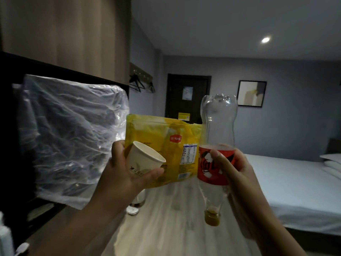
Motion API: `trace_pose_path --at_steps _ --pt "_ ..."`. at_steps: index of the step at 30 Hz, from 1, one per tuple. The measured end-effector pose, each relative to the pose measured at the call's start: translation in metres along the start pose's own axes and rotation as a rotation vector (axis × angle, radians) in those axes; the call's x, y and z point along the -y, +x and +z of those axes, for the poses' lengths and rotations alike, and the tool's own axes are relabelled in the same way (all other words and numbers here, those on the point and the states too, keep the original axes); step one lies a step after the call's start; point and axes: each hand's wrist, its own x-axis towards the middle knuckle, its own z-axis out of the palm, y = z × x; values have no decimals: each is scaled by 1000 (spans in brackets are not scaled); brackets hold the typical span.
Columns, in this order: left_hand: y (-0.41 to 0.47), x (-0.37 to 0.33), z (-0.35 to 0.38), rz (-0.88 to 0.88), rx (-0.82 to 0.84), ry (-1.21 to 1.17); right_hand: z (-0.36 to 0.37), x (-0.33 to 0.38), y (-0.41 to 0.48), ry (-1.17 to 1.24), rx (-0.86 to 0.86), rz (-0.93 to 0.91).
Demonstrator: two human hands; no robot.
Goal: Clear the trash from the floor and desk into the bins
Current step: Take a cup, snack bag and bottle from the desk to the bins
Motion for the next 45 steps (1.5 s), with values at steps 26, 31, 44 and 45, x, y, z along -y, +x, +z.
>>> trace_pose_path --at_steps 26,31,44,45 --pt "300 156 270 52 203 -213 -56 -189 335 -110 -226 7" --pt "349 188 334 37 202 -202 -84 -241 407 -82 -233 11" --pt "486 261 498 -84 162 -64 -144 -374 619 -28 -160 82" --pt "496 269 505 -87 158 -54 -144 -384 632 -28 -151 91"
